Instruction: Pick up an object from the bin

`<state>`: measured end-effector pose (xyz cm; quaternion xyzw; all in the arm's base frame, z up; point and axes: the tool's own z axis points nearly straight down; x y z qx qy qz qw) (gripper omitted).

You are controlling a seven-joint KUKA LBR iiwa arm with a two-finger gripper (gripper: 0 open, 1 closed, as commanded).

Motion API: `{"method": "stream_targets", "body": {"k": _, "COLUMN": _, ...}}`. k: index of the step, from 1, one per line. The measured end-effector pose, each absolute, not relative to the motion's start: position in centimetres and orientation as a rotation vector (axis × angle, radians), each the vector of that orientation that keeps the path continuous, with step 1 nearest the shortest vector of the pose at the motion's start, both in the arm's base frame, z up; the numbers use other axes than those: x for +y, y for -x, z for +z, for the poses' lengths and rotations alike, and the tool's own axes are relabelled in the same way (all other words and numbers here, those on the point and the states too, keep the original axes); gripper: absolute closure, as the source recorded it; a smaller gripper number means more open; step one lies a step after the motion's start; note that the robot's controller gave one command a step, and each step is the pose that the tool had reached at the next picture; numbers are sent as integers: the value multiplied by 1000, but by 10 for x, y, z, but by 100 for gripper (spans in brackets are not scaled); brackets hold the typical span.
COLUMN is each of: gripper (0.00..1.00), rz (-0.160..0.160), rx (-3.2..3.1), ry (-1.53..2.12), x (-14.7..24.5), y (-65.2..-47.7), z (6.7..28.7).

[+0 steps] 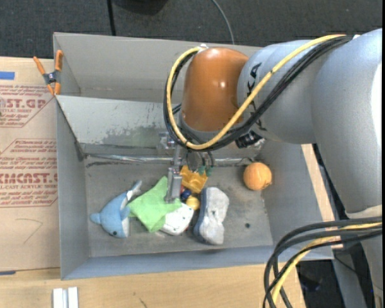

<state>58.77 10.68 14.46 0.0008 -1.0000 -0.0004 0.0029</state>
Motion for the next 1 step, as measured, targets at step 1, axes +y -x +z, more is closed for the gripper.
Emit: {"method": "stream_targets", "body": {"k": 1, "gripper": 0, "rz": -2, "rx": -3143, "ry": -1, "x": 106, "y": -590, "z": 149}}
